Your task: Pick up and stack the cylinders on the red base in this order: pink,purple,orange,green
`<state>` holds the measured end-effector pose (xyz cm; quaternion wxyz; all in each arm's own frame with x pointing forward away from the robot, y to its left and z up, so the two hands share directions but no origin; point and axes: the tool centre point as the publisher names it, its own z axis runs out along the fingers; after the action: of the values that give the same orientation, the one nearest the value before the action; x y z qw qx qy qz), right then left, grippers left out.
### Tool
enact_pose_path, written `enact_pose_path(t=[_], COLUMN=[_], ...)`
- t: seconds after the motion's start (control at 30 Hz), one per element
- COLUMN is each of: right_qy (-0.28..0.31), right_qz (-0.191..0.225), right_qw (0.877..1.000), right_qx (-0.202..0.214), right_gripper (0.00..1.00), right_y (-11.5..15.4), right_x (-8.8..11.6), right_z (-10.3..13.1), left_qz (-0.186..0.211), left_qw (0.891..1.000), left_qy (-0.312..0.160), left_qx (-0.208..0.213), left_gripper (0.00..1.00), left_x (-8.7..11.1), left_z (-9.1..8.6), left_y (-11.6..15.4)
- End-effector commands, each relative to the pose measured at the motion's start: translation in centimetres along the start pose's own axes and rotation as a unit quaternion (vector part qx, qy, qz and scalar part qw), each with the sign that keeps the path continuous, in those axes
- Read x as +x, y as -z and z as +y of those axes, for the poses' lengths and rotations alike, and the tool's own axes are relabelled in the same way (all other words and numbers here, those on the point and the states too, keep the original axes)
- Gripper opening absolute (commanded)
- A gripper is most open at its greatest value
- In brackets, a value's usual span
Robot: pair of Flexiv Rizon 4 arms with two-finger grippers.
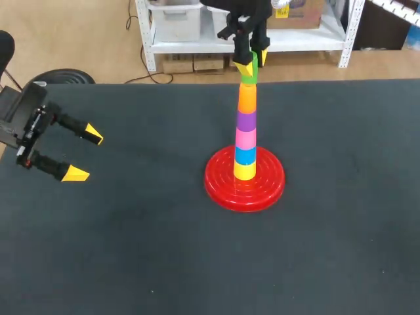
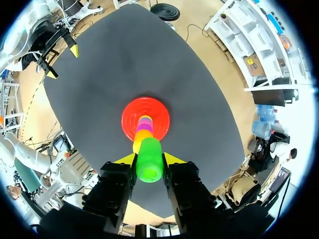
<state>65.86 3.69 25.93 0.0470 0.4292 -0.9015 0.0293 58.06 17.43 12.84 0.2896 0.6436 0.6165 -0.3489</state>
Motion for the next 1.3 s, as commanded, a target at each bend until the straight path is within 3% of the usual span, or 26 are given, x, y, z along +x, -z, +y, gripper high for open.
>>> enact_pose_path(t=[0.03, 1.3], right_qy=[0.000, 0.015], right_qz=[0.003, 0.000], right_qw=[1.000, 1.000], right_qx=[-0.005, -0.008], right_gripper=[0.00, 0.00], right_y=[-0.1, -0.1], right_x=[-0.1, 0.9], right_z=[-0.2, 0.7], left_qz=[-0.001, -0.001], left_qw=[1.000, 1.000], left_qy=[-0.001, -0.001], left_qx=[0.000, 0.000], left_gripper=[1.00, 1.00], left_x=[0.1, 0.1], left_z=[0.0, 0.0], left_y=[-0.1, -0.1])
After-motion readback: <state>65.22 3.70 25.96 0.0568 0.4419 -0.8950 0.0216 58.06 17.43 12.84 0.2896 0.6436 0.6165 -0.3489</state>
